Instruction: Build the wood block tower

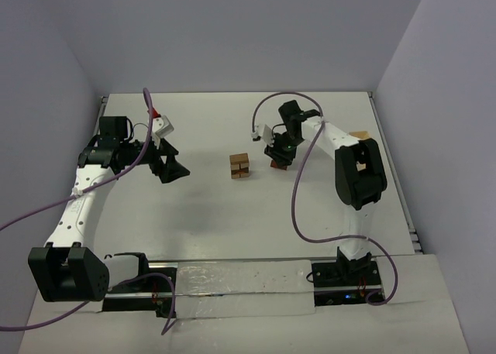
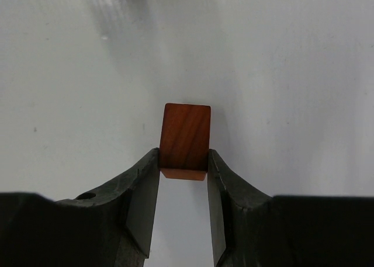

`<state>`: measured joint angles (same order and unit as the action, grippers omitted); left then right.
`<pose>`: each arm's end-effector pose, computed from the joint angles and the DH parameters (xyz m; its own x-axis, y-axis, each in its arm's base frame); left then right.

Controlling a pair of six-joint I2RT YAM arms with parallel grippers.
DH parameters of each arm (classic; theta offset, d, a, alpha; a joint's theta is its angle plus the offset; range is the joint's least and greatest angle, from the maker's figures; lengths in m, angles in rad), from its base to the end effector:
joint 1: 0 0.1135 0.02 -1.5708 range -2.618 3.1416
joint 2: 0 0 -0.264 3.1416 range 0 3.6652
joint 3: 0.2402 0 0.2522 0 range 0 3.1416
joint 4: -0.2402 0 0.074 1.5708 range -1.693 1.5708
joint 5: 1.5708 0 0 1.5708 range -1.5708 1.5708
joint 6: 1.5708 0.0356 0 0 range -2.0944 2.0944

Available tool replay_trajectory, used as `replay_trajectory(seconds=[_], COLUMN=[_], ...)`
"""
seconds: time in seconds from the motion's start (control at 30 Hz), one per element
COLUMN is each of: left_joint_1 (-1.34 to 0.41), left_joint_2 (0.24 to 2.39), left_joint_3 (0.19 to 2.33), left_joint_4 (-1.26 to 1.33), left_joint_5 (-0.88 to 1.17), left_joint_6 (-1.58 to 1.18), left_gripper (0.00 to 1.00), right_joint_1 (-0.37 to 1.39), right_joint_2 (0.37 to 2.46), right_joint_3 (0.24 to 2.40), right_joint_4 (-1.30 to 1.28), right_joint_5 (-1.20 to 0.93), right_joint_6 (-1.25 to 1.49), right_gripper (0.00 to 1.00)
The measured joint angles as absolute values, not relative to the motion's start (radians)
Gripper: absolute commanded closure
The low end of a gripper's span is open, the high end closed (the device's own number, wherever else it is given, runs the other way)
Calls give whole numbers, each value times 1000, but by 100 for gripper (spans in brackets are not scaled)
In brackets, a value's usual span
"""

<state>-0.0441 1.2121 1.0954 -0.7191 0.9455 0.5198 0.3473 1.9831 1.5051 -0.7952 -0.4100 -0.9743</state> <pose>0.2397 -0.0395 0.3214 -0.3606 0.3069 -0.8808 0.8619 0.4705 -0.1889 0.3733 0.1502 0.1940 -0.1558 -0.8633 -0.4800 -0.9808 0.1929 -0.0285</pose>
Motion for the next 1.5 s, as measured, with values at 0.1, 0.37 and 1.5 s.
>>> replay_trajectory(seconds=[0.1,0.37,1.5], left_joint_1=[-44,-44,39], left_joint_2=[1215,1223,1244], left_joint_3=[1097,1097,1115], left_joint_4=[-738,-722,-690], left_joint_5=[946,954,1079], left_joint_6=[532,476,373], left_gripper=[1,1,1], right_joint_1=[347,367,633], right_joint_2=[1970,1959,2125], right_joint_3=[1587,1876,2160], right_joint_4=[-883,-1116,-1272], right_joint_5=[-423,-462,-438], right_joint_6=[-1022,-1135,-1121], right_gripper=[100,100,98])
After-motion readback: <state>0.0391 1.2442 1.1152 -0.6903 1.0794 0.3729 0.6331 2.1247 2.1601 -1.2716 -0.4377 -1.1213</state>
